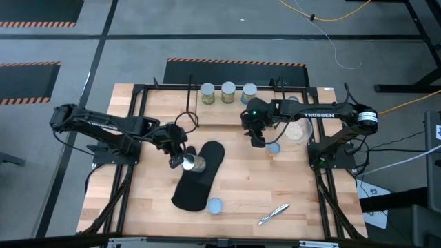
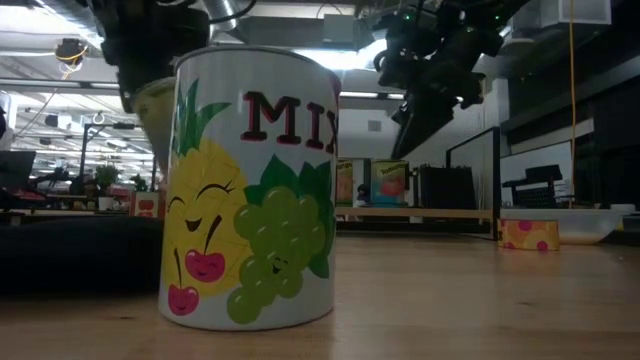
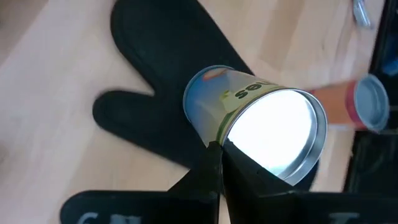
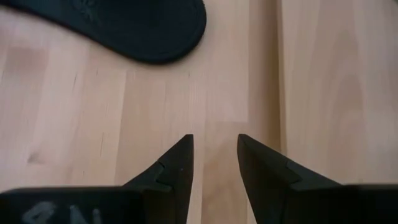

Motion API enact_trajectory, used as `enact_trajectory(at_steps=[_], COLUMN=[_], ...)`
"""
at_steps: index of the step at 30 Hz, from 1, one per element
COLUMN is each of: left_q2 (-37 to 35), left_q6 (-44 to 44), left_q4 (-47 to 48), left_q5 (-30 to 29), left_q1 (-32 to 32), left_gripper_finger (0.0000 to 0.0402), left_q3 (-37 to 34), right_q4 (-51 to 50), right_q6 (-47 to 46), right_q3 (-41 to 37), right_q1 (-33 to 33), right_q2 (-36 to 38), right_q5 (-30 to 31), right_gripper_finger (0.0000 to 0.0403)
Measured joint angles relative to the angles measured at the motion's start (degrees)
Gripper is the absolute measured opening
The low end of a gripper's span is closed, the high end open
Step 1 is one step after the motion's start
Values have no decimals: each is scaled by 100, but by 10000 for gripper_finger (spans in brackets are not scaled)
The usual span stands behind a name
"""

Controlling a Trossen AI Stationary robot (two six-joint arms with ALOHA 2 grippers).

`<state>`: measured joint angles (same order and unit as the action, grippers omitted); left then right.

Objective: Pick and place cans onto a shelf
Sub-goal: Put the canned peaches on the shelf

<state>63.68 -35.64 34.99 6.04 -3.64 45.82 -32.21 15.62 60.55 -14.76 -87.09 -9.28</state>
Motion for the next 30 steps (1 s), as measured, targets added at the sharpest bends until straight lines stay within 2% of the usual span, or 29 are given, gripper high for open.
enact_trajectory(at_steps=[5, 10, 14, 20, 25, 30], left_q2=[235, 572, 730, 742, 872, 1263], left_q6=[2, 13, 18, 68, 223, 619], left_q4=[-336, -606, -1234, -1835, -1542, -455], left_q5=[-60, -58, -55, 59, 40, -55], left_q1=[77, 269, 488, 927, 1298, 1548], left_gripper_finger=[0, 0, 0, 0, 0, 0], left_q3=[0, 0, 0, 15, 384, 1372], right_q4=[274, 791, 1109, 1085, 1050, 1000], right_q6=[0, 0, 2, 4, 7, 7], right_q3=[0, 0, 0, 0, 43, 158], right_q1=[2, 9, 11, 11, 11, 13], right_q2=[0, 0, 0, 0, 0, 0], right_q5=[-10, -590, -1041, -1150, -1142, -1141], right_gripper_finger=[129, 129, 129, 129, 129, 129])
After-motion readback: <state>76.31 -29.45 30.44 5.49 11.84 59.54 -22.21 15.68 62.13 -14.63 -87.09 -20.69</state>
